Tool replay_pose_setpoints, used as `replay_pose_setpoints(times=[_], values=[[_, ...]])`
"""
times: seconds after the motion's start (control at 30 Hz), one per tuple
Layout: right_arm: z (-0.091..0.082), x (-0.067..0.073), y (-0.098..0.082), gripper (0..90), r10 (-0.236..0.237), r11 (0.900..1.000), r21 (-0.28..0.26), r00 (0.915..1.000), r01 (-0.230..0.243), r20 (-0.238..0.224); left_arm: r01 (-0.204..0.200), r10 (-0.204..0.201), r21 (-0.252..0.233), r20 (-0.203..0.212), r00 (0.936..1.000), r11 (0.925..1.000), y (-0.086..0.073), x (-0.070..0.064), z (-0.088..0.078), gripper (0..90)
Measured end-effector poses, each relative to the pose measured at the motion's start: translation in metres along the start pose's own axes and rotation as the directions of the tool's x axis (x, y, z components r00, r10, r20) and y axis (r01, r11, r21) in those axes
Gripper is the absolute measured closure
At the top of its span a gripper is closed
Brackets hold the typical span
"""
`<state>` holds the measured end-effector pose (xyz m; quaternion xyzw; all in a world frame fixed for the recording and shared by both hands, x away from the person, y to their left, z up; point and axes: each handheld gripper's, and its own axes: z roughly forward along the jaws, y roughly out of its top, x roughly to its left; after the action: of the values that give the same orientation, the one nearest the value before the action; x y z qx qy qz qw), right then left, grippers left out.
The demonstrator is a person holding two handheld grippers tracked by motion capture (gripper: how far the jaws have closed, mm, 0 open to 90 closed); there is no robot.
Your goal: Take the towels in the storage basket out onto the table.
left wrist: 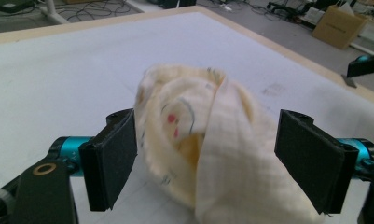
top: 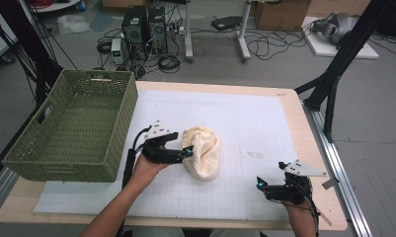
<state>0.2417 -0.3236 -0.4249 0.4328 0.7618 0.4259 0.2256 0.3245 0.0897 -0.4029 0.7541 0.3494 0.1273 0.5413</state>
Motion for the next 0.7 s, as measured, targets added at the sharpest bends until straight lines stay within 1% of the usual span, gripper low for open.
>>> replay_pose_setpoints(times=[0.03, 0.07, 0.1, 0.13, 0.17, 0.23, 0.3, 0.4, 0.43, 0.5, 0.57, 0.6, 0.63, 0.7], values=[[0.000, 0.000, 0.000, 1.6, -0.005, 1.000, -0.002, 1.0000, 0.005, 0.001, 0.007, -0.007, -0.008, -0.006, 1.0000, 0.9999, -0.005, 0.002, -0.004, 21.9], [0.000, 0.000, 0.000, 1.7, -0.015, 1.000, 0.000, 0.9999, 0.015, 0.004, 0.007, -0.007, -0.016, -0.019, 0.9998, 0.9999, -0.009, 0.005, -0.008, 22.4], [0.000, 0.001, 0.000, 4.2, -0.029, 1.000, -0.001, 0.9995, 0.029, 0.007, 0.011, -0.012, -0.031, -0.031, 0.9995, 0.9995, -0.014, 0.007, -0.014, 22.4], [0.000, 0.002, 0.001, 4.9, -0.047, 0.999, -0.001, 0.9988, 0.047, 0.012, 0.010, -0.011, -0.031, -0.037, 0.9993, 0.9995, -0.017, 0.009, -0.017, 22.4], [0.000, 0.003, 0.001, 4.9, -0.054, 0.999, -0.003, 0.9984, 0.054, 0.018, 0.012, -0.014, -0.042, -0.048, 0.9987, 0.9990, -0.021, 0.012, -0.021, 22.4], [0.001, 0.005, 0.002, 4.9, -0.068, 0.998, -0.001, 0.9975, 0.068, 0.019, 0.016, -0.019, -0.060, -0.056, 0.9982, 0.9981, -0.028, 0.016, -0.026, 22.3], [0.003, 0.006, 0.003, 4.8, -0.066, 0.998, 0.001, 0.9977, 0.066, 0.012, 0.008, -0.012, -0.063, -0.060, 0.9981, 0.9980, -0.033, 0.018, -0.028, 22.2], [0.006, 0.009, 0.005, 4.8, -0.065, 0.998, 0.011, 0.9979, 0.065, 0.000, 0.003, -0.007, -0.069, -0.055, 0.9984, 0.9976, -0.037, 0.018, -0.029, 22.2], [0.006, 0.010, 0.006, 4.8, -0.055, 0.998, 0.014, 0.9985, 0.055, -0.005, -0.003, 0.000, -0.065, -0.056, 0.9985, 0.9979, -0.037, 0.017, -0.029, 22.1], [0.007, 0.011, 0.007, 3.8, -0.046, 0.999, 0.000, 0.9989, 0.046, -0.011, -0.006, 0.002, -0.069, -0.059, 0.9983, 0.9976, -0.037, 0.017, -0.031, 22.0], [0.008, 0.011, 0.008, 3.5, -0.026, 1.000, -0.017, 0.9989, 0.026, -0.038, -0.003, -0.002, -0.082, -0.062, 0.9981, 0.9966, -0.036, 0.018, -0.034, 21.8], [0.009, 0.011, 0.009, 3.5, -0.018, 1.000, -0.024, 0.9989, 0.017, -0.043, -0.004, -0.002, -0.089, -0.064, 0.9979, 0.9961, -0.035, 0.019, -0.034, 21.8], [0.009, 0.012, 0.009, 3.5, -0.007, 1.000, -0.024, 0.9989, 0.006, -0.047, -0.007, 0.000, -0.095, -0.066, 0.9978, 0.9954, -0.035, 0.020, -0.035, 21.8], [0.010, 0.013, 0.010, 3.5, -0.007, 1.000, -0.024, 0.9988, 0.006, -0.049, -0.006, 0.000, -0.101, -0.064, 0.9979, 0.9949, -0.034, 0.020, -0.035, 21.8]])
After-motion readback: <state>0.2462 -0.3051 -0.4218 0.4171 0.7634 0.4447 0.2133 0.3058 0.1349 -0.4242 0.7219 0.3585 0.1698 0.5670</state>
